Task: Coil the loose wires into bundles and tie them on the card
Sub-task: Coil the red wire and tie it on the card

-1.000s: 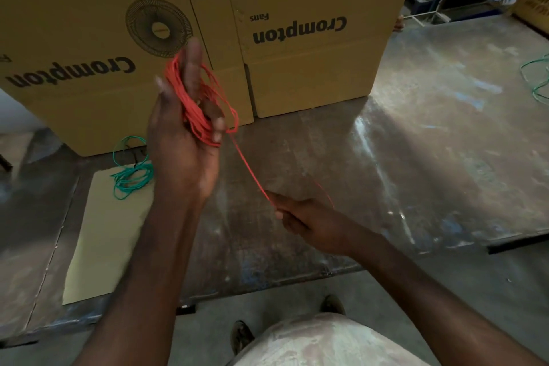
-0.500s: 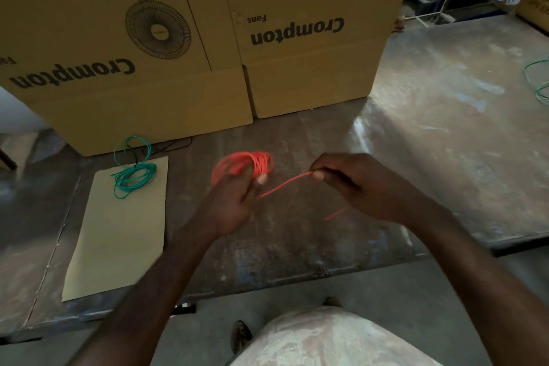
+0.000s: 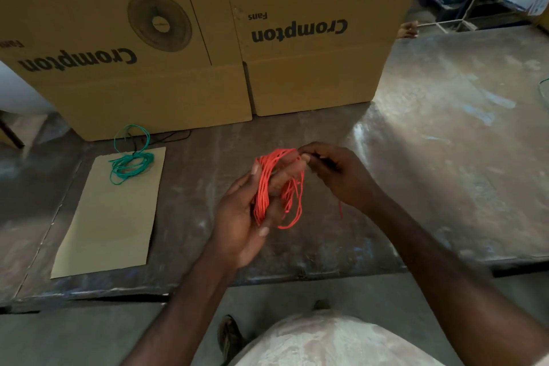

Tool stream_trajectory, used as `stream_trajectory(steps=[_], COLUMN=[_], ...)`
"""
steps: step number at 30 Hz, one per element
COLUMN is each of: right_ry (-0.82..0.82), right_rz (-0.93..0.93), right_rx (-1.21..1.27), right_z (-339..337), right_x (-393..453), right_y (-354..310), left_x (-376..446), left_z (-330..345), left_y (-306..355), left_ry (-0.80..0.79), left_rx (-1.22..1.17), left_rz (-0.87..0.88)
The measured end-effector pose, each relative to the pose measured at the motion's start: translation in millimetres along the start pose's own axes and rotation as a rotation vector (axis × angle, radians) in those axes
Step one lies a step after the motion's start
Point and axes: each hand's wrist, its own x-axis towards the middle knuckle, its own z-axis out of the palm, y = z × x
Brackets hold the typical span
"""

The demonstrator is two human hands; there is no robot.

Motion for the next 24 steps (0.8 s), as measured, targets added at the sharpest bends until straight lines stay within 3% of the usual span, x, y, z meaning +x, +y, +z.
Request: stream_trajectory(steps=[5,8,13,17,20,24], right_ry=[-0.089,-0.16,-0.107,-0.175,-0.151,-0.003], right_rz=[0.061,-0.032,-0.256,-0.35,-0.376,-0.322], right_rx=[0.033,-0.07,-0.454,-0.666,-0.53,-0.297], right_z=[27,39,44,31,19,5], right_x=[-25,-37,-52,-61,-63,-52], right_y=[5,-7,-31,-53,-61,-62], left_x=[14,21,32,38,41,36], left_z=[9,17,29,32,29,27], left_y=[6,11,6,-6,-10,-11], left_ry=[0.092,0.214,0.463,0.507,0.503,0.482], left_rx=[-0.094,-0.009,0.316,0.616,0.735,0.649], left_rz=[0.119,0.238,0.319,0.4,0.347,0.135])
